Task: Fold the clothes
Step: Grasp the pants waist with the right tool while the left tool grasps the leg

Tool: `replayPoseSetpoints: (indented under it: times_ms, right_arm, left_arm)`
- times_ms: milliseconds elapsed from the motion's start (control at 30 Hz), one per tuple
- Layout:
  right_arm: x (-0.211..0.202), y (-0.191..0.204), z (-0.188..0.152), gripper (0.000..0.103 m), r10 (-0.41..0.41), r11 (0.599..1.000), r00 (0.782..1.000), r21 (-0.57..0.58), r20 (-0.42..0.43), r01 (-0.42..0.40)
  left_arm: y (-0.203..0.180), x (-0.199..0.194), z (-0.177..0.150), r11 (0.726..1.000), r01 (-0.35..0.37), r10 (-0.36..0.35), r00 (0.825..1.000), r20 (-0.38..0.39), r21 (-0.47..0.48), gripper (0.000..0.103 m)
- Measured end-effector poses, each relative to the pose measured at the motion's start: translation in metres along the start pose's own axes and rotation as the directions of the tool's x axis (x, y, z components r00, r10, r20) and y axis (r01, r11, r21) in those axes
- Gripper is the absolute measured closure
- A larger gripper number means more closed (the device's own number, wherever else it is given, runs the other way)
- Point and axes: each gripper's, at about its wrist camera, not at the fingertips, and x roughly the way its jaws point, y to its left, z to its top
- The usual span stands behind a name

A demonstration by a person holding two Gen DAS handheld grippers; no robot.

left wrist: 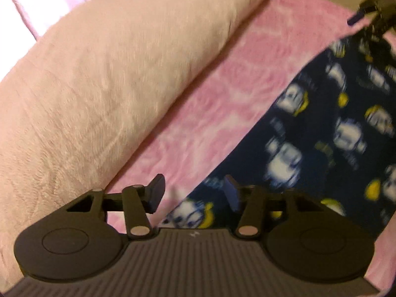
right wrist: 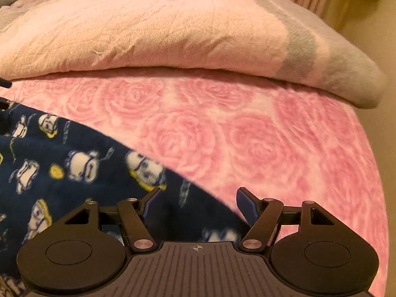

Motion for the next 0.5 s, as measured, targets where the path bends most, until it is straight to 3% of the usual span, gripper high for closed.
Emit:
replayPoseSetpoints:
  times_ms: [133, 200, 267, 333, 367, 400, 433, 467, 500]
  right_arm:
    - [0.023, -0.011, 0.000, 0.033, 0.059, 0.998, 0.997, -0.006, -0.043, -0.060]
    - [0.032, -0.015, -0.002, 0.033, 0.078, 0.997, 0.995, 0.007, -0.058, -0.078]
    - [0.039, -0.019, -0.005, 0.033, 0.097, 0.995, 0.993, 0.038, -0.063, -0.095]
    - [0.045, -0.023, -0.008, 0.033, 0.115, 0.992, 0.991, 0.067, -0.067, -0.111]
    - [0.044, -0.024, -0.009, 0.034, 0.123, 0.990, 0.990, 0.075, -0.065, -0.118]
    - [0.042, -0.024, -0.010, 0.045, 0.132, 0.989, 0.989, 0.078, -0.062, -0.127]
    - [0.040, -0.024, -0.010, 0.065, 0.142, 0.987, 0.988, 0.082, -0.059, -0.137]
    - [0.038, -0.024, -0.011, 0.093, 0.151, 0.986, 0.987, 0.085, -0.056, -0.146]
    - [0.034, -0.023, -0.011, 0.094, 0.149, 0.986, 0.988, 0.080, -0.046, -0.145]
  left_arm:
    - [0.017, 0.025, -0.010, 0.999, 0.038, -0.038, 0.995, -0.089, 0.000, 0.057]
    - [0.023, 0.029, -0.014, 0.997, 0.070, -0.073, 0.993, -0.093, -0.036, 0.057]
    - [0.023, 0.029, -0.016, 0.994, 0.099, -0.102, 0.990, -0.098, -0.043, 0.065]
    - [0.019, 0.027, -0.017, 0.991, 0.134, -0.136, 0.986, -0.098, -0.025, 0.091]
    - [0.014, 0.026, -0.017, 0.990, 0.144, -0.142, 0.984, -0.105, 0.007, 0.094]
    - [0.008, 0.024, -0.016, 0.990, 0.132, -0.127, 0.986, -0.106, 0.042, 0.100]
    - [0.002, 0.022, -0.016, 0.990, 0.120, -0.111, 0.988, -0.107, 0.077, 0.100]
    - [-0.003, 0.018, -0.017, 0.991, 0.096, -0.087, 0.991, -0.097, 0.094, 0.101]
    - [-0.007, 0.011, -0.018, 0.993, 0.073, -0.066, 0.995, -0.080, 0.097, 0.101]
